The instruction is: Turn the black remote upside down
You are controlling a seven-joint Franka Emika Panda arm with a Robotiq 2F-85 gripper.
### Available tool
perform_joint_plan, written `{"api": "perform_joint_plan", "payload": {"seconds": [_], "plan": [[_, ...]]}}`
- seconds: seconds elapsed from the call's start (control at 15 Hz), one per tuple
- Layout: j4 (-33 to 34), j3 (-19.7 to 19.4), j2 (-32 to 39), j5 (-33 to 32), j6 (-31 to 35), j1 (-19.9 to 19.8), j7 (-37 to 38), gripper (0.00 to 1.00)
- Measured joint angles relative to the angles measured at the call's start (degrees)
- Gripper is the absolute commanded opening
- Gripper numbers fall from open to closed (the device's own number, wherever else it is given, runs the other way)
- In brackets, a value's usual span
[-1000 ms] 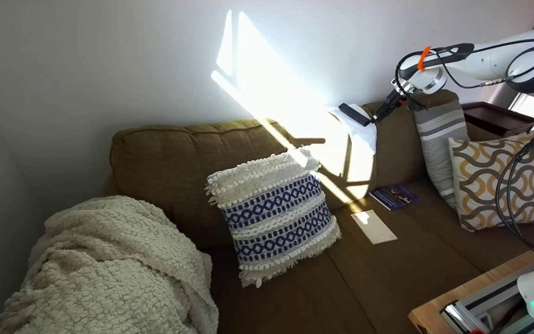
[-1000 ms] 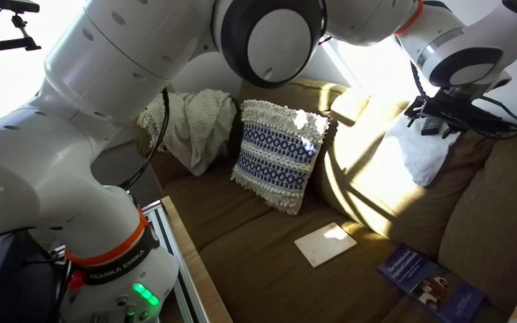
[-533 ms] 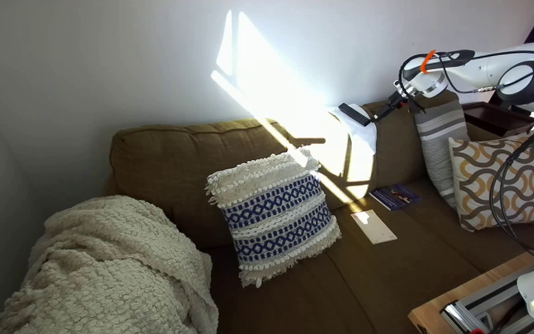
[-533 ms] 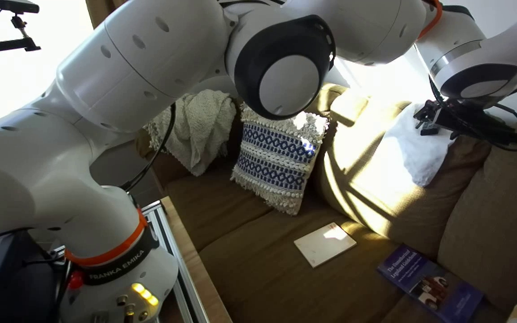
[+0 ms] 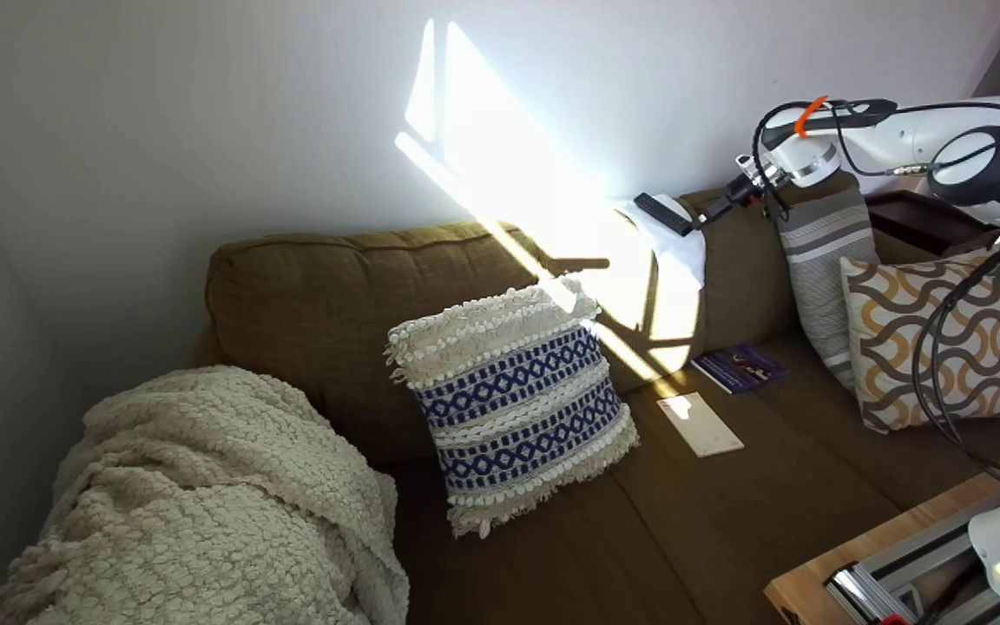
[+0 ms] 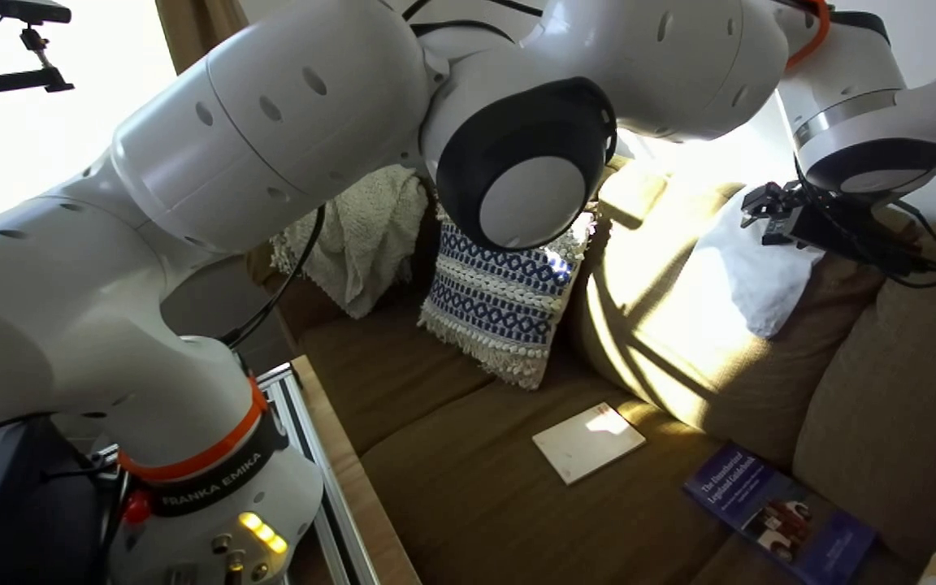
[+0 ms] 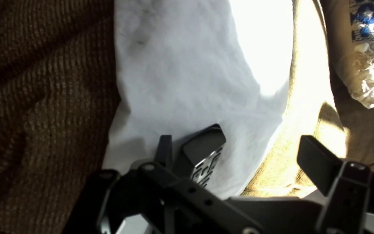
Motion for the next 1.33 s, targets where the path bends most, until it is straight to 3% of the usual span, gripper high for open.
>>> {"api": "perform_joint_plan", "payload": {"seconds": [0.13,0.2,0.4,0.8,0.87,0.93,1.07,1.2,1.27,1.33], "plan": [[0.90,0.56,0.77,0.21,-1.20,-0.01,-0.19,0.77],[1.39,0.79,1.25,0.21,-1.50,0.03,-0.20,0.90],[2.63,1.21,2.67,0.21,-1.53,0.18,-0.19,1.00],[5.30,1.47,4.86,1.27,-1.20,-0.05,0.08,1.00],[5.83,1.49,5.10,1.67,-0.89,-0.16,0.07,0.96],[6.18,1.52,5.27,2.05,-0.35,-0.23,0.03,0.74],[6.84,1.61,5.61,2.66,0.08,-0.27,-0.01,0.70],[7.32,1.87,5.96,2.99,0.08,-0.27,-0.01,0.55],[7.49,2.05,6.14,3.11,0.08,-0.27,-0.01,0.80],[7.55,2.22,6.31,3.24,0.08,-0.27,-0.01,0.88]]}}
